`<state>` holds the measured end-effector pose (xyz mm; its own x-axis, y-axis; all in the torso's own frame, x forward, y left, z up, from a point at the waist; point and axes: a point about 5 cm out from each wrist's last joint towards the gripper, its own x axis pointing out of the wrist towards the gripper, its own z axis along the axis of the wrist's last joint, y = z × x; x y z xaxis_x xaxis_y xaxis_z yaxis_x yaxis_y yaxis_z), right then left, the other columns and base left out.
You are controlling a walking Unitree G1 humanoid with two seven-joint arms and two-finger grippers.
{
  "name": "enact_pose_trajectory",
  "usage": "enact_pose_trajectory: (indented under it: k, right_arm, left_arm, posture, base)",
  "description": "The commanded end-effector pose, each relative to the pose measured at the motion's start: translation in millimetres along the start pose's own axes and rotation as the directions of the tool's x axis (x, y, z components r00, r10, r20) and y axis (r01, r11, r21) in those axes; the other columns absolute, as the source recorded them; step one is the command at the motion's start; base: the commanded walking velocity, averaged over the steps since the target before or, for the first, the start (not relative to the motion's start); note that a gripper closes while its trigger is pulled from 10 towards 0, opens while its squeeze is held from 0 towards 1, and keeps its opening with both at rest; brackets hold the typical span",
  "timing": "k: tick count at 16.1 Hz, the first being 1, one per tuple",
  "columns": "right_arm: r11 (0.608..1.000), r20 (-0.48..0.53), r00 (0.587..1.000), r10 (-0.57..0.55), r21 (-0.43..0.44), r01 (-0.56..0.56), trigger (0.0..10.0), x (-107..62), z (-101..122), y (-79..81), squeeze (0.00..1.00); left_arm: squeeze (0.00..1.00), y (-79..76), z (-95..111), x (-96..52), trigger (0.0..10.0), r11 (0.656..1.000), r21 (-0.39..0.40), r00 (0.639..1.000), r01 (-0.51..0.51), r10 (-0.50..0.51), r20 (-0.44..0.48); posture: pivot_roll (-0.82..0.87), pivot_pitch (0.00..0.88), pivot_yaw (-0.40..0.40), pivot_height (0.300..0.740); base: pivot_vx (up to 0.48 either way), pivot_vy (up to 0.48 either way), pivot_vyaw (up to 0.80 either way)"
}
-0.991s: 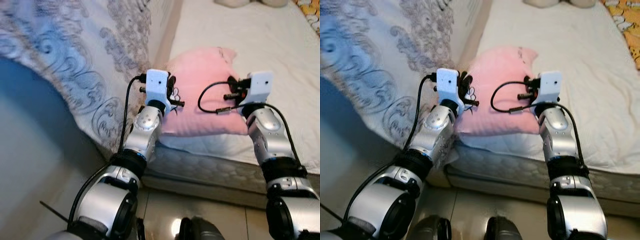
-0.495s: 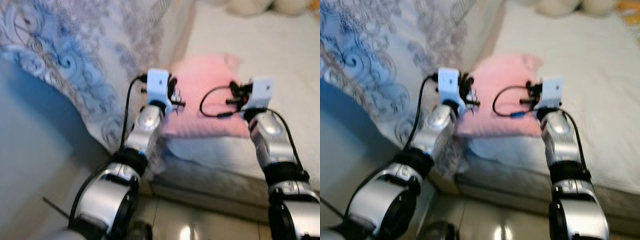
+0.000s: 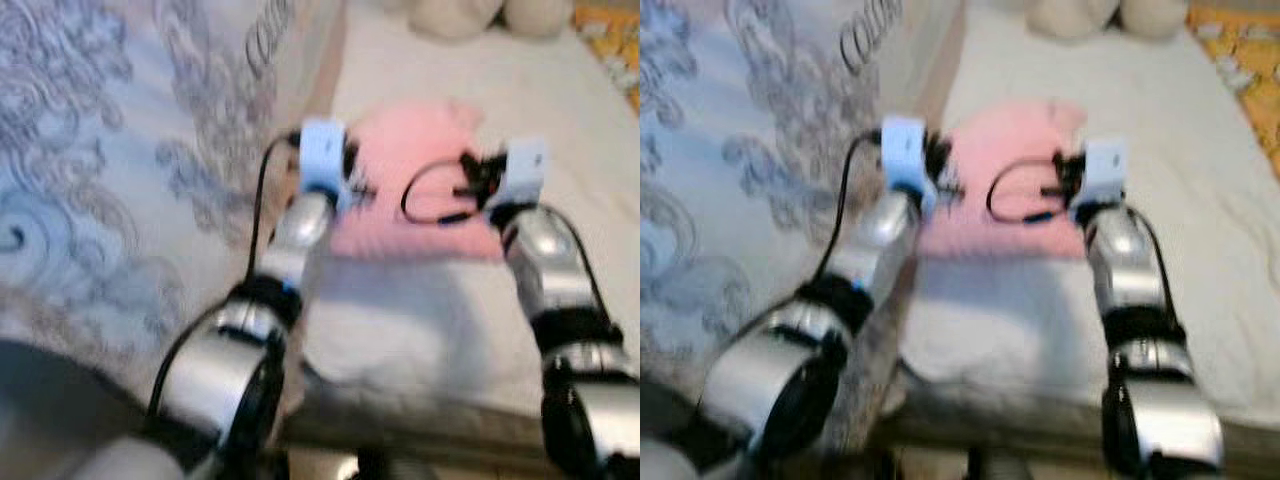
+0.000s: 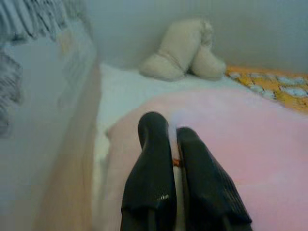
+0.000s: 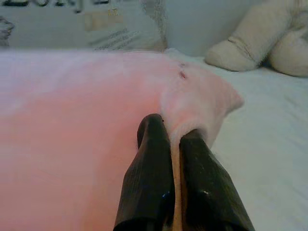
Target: Clean up the room
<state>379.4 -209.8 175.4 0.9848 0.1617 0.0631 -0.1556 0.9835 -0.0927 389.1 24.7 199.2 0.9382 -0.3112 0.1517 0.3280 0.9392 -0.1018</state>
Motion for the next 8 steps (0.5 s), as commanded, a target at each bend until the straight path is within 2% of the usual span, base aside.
enact_pose_trajectory:
  k: [1, 4, 5, 7, 8]
  right_arm:
    - [0.997, -0.057, 0.997, 0.059, -0.037, -0.061, 10.0, 1.8, -9.3, 4.8, 0.00]
    - [0.983, -0.112, 0.983, 0.148, -0.095, -0.159, 10.0, 6.3, -15.6, 14.4, 0.00]
    - [0.969, -0.157, 0.968, 0.195, -0.126, -0.215, 10.0, 6.1, -22.8, 19.7, 0.00]
    - [0.958, -0.221, 0.952, 0.212, -0.143, -0.247, 10.0, 1.3, -34.0, 16.4, 0.00]
    - [0.957, -0.232, 0.950, 0.209, -0.150, -0.247, 10.0, 0.5, -35.6, 14.9, 0.00]
  left_arm:
    - [0.00, 2.9, -1.9, 1.5, 10.0, 0.998, -0.008, 0.998, -0.067, 0.067, -0.021]
    - [0.00, 3.9, -6.2, 1.2, 10.0, 0.993, 0.002, 0.992, -0.122, 0.122, -0.042]
    - [0.00, 4.2, -20.8, -4.6, 10.0, 0.987, -0.010, 0.983, -0.163, 0.161, -0.092]
    - [0.00, -6.2, -44.3, -15.7, 10.0, 0.982, -0.041, 0.971, -0.182, 0.173, -0.162]
    - [0.00, -9.0, -48.5, -17.9, 10.0, 0.982, -0.046, 0.970, -0.182, 0.171, -0.175]
  posture:
    - [-0.12, 0.162, 0.031, 0.727]
    - [-0.13, 0.210, 0.033, 0.727]
    - [-0.12, 0.224, 0.032, 0.727]
    - [-0.11, 0.252, 0.023, 0.727]
    - [-0.11, 0.252, 0.023, 0.727]
  base:
    - [0.000, 0.000, 0.00]
    - [0.000, 0.000, 0.00]
    - [0.000, 0.000, 0.00]
    - [0.000, 0.000, 0.00]
    - [0.000, 0.000, 0.00]
